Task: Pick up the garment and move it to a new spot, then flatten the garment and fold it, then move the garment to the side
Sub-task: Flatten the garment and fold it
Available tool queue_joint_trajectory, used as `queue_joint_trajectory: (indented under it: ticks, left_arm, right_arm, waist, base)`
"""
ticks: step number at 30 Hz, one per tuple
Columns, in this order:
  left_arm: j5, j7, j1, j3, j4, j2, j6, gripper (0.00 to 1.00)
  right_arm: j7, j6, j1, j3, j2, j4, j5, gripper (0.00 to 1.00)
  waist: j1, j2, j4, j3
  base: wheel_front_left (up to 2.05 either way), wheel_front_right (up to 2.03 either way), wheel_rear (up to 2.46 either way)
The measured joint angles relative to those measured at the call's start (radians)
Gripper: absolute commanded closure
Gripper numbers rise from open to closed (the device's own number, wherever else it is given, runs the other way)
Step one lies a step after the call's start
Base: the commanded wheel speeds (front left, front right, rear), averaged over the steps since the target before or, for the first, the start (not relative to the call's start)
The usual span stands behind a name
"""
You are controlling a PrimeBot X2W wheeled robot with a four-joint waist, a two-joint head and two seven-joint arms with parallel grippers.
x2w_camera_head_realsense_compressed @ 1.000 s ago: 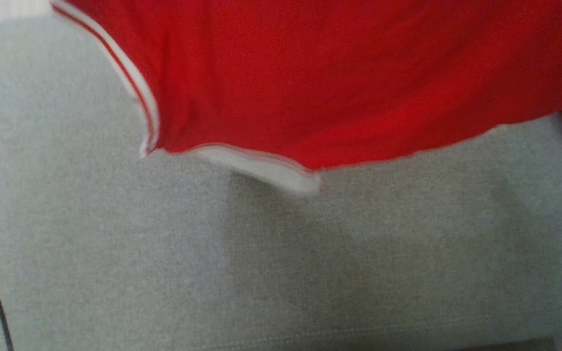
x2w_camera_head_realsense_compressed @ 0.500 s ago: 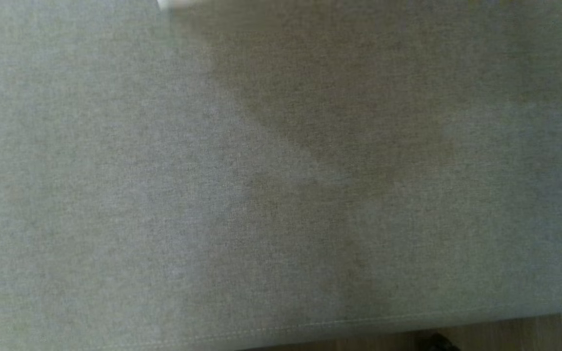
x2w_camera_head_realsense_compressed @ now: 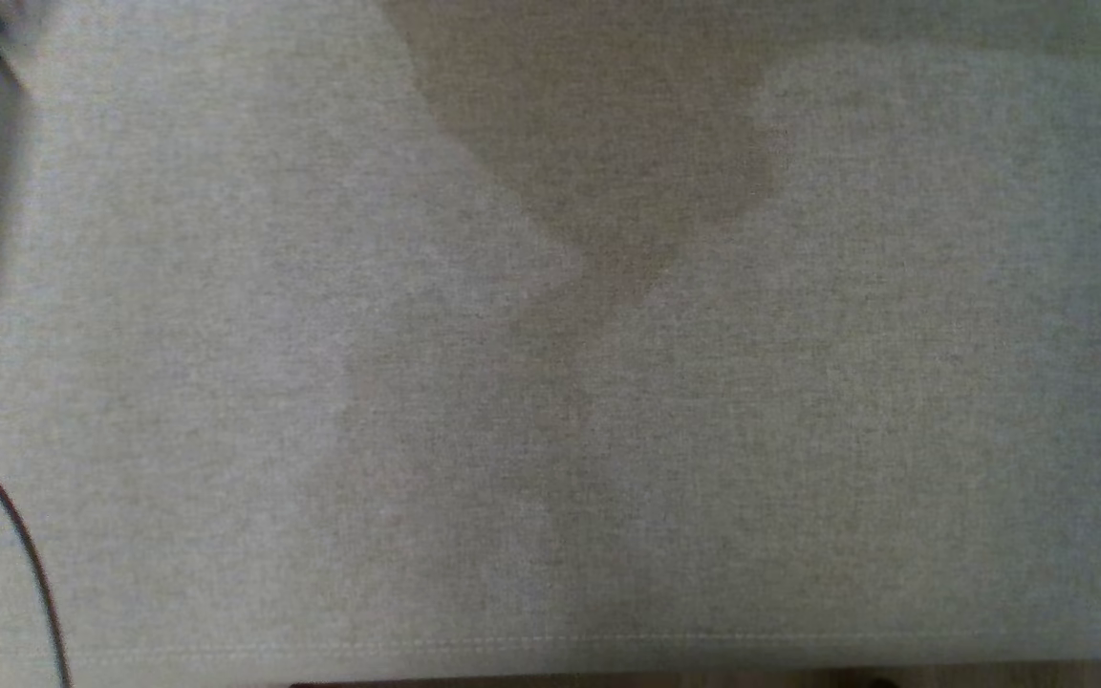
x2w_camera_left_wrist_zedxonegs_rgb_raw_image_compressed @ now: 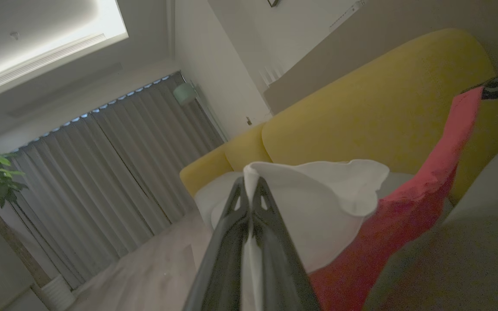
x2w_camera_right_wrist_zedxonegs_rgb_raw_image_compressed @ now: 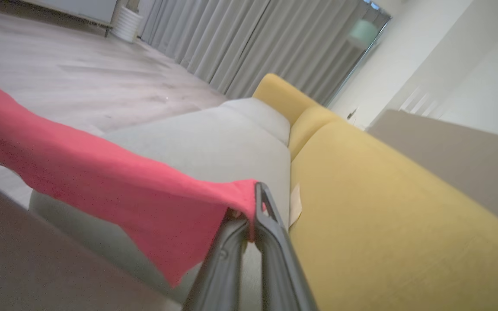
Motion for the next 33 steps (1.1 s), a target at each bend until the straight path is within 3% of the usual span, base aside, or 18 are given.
queue_joint_trajectory:
  ticks: [7,13,25,33]
  left_arm:
    - [-0.049,0.0,0.492,0.015,-0.155,0.013,0.026,1.0]
    - [-0.023,0.001,0.792,0.026,-0.25,0.037,0.04,1.0]
    - [0.006,0.002,1.114,0.04,-0.298,0.051,0.073,1.0]
    - [0.008,0.002,1.292,0.045,-0.356,0.053,0.098,1.0]
  right_arm:
    - [-0.03,0.0,0.32,0.023,-0.008,-0.009,0.059,1.0]
    - [-0.048,0.0,0.559,-0.037,-0.01,-0.071,0.094,1.0]
    - [-0.055,0.0,0.906,-0.218,-0.001,-0.225,0.056,1.0]
    - [0.03,0.0,1.23,-0.402,0.049,-0.495,-0.009,1.0]
  waist:
    - [0.0,0.0,0.011,-0.067]
    - [-0.0001,0.0001,0.001,-0.139]
    - [-0.0001,0.0001,-0.003,-0.279]
    - [-0.0002,0.0001,0.008,-0.333]
  base:
    - [0.0,0.0,0.0]
    - [0.0,0.0,0.0]
    - [0.0,0.0,0.0]
    - [0.0,0.0,0.0]
